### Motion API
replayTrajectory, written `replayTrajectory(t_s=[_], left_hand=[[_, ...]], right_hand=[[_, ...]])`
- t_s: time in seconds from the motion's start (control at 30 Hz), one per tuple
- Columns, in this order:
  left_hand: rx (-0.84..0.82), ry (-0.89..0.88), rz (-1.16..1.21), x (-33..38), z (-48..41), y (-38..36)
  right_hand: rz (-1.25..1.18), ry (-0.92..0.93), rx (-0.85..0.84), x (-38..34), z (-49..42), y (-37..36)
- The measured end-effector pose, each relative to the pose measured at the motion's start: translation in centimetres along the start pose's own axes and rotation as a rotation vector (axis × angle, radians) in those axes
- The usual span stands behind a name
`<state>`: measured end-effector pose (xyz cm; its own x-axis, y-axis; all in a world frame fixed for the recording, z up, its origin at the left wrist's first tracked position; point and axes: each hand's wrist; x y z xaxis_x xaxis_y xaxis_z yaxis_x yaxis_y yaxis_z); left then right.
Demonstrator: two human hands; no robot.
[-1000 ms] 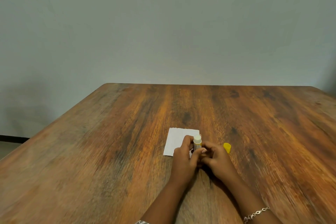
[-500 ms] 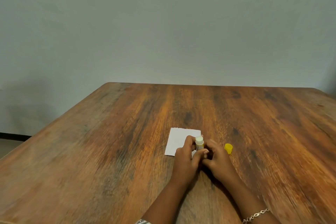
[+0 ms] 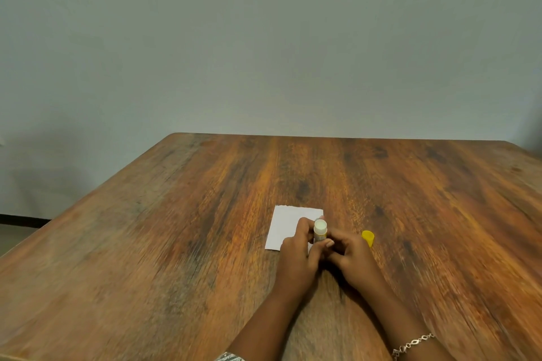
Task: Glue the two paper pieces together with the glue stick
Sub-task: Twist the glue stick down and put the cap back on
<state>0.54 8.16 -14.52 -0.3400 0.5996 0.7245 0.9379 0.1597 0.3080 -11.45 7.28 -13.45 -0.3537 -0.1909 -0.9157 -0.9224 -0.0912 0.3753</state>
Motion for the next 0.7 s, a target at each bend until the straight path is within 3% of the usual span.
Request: replayTrajectory(t_s=[0.17,0.37,0.57,0.7], left_hand=[[-0.025,-0.006,-0.009,0.23,0.11,-0.06],[-0.002,-0.043,-0.041,0.47,0.08,0.06],[-0.032,-0.060,-0.060,0.33,0.13,-0.12],[-0.005,-0.075,-0.040,0.54,0.07,0.10]], right_hand=[[0.094,0.004,0.075,-0.08,-0.04,-0.34],[0.032,0.024,0.009,-0.20,0.10,-0.02],[0.152,0.024,0.098,-0.01,0.05,-0.31],[0.041,0.059,0.035,-0.32,0.25,-0.12]])
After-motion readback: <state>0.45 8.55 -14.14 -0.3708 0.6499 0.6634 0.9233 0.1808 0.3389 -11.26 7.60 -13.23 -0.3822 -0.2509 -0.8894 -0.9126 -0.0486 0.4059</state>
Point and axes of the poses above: each hand's wrist, its own z-axis away from the middle knuckle, its own y-axis out of the back of the hand, x = y × z, and after that the axes turned 11 degrees about -y, right-handed
